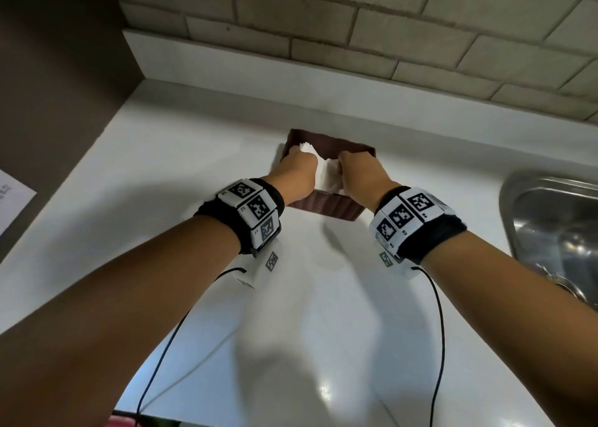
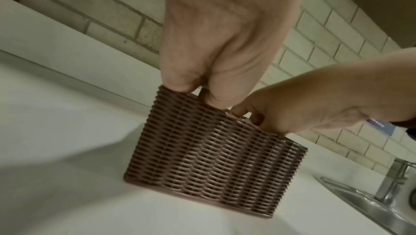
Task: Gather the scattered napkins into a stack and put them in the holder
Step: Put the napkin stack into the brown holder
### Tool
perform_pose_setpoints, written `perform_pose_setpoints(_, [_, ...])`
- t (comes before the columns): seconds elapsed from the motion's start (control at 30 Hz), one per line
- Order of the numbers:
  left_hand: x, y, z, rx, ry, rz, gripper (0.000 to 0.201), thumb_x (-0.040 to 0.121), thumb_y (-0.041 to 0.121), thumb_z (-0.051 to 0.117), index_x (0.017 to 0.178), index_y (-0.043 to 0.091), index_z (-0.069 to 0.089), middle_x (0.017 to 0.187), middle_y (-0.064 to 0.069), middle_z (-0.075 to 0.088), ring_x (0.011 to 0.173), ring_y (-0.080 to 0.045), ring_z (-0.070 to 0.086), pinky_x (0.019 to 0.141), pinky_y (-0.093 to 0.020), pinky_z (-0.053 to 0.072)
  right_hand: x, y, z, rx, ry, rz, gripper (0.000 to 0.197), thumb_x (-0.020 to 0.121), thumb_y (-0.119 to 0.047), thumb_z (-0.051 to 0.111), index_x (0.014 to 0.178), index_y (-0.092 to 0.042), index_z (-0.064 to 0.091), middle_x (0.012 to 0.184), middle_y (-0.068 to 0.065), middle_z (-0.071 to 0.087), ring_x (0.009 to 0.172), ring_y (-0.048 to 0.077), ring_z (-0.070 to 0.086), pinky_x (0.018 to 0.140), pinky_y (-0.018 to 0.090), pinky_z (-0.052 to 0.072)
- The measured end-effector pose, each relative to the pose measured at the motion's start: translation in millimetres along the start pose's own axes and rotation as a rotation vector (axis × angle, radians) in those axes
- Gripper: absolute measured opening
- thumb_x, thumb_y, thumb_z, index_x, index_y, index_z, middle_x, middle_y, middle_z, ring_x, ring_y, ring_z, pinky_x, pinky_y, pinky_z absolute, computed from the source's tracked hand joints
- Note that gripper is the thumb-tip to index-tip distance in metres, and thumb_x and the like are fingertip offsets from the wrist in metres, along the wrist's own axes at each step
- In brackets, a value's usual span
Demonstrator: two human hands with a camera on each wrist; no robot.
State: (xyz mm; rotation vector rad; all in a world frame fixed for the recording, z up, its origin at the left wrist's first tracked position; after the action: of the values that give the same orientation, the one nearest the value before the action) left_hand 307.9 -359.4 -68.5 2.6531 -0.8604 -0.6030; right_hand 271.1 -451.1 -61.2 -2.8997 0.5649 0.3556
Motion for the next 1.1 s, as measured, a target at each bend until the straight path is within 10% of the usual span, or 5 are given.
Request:
perform_pose_setpoints(0.17, [0, 5, 4, 0.053, 0.018, 0.066, 0.039, 0.099, 0.004, 0.042, 0.136, -0.008, 0.044, 0.163, -0.019, 0.004, 0.148, -0.034, 0.015, 0.117, -0.041, 0.024, -5, -2, 2, -0.109, 0.004, 0.03, 0.032, 0.093, -0.005, 0.049, 0.123, -0.003, 0.057, 0.129, 0.021, 0.052, 0.115, 0.035, 0.056, 0.088, 0.036, 0.049])
perform_pose_setpoints(0.4, [-16, 17, 10, 0.189, -0.024, 0.102, 0.037, 0.102, 0.011, 0.028, 0.126, 0.004, 0.055, 0.124, -0.018, 0.06, 0.115, -0.035, 0.056, 0.102, -0.043, 0.042, -11, -17, -13, -0.088, 0.065, -0.076, 0.024, 0.094, -0.007, 0.046, 0.106, 0.003, 0.064, 0.118, 0.021, 0.061, 0.105, 0.035, 0.06, 0.072, 0.031, 0.038])
perform_pose_setpoints(0.73, [-30, 16, 5, 0.173, 0.056, 0.133, 0.028, 0.101, 0.011, 0.033, 0.098, 0.002, 0.06, 0.105, -0.014, 0.062, 0.116, -0.034, 0.055, 0.069, -0.034, 0.038, -24, -14, 9, 0.037, -0.189, 0.006, 0.049, 0.105, -0.023, 0.022, 0.124, 0.008, 0.055, 0.127, 0.023, 0.059, 0.12, 0.036, 0.054, 0.095, 0.037, 0.042])
perform_pose_setpoints(0.9, [-82, -2, -23, -0.072, 0.314, 0.201, 0.027, 0.097, 0.014, 0.039, 0.08, 0.0, 0.054, 0.081, -0.013, 0.057, 0.078, -0.031, 0.056, 0.07, -0.026, 0.037, -20, -4, -3, 0.085, 0.011, -0.089, 0.045, 0.1, -0.03, 0.036, 0.105, 0.003, 0.066, 0.11, 0.022, 0.068, 0.102, 0.036, 0.062, 0.071, 0.028, 0.036])
perform_pose_setpoints(1.1, [-176, -53, -28, -0.246, 0.362, -0.01, 0.036, 0.1, 0.026, 0.04, 0.123, 0.013, 0.064, 0.121, -0.008, 0.069, 0.112, -0.024, 0.062, 0.095, -0.039, 0.048, -49, -17, -17, 0.117, 0.172, -0.256, 0.037, 0.098, -0.028, 0.046, 0.124, -0.008, 0.061, 0.122, 0.02, 0.066, 0.113, 0.036, 0.06, 0.093, 0.038, 0.044])
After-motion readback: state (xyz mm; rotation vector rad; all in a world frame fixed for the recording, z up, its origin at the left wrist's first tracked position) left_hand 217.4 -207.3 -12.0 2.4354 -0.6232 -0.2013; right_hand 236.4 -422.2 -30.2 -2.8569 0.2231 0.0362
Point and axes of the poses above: each hand's wrist, its own x-axis towards the middle knuckle, its own z-axis out of the palm, y = z × x, the point moved 10 cm from there along x, towards the middle knuckle
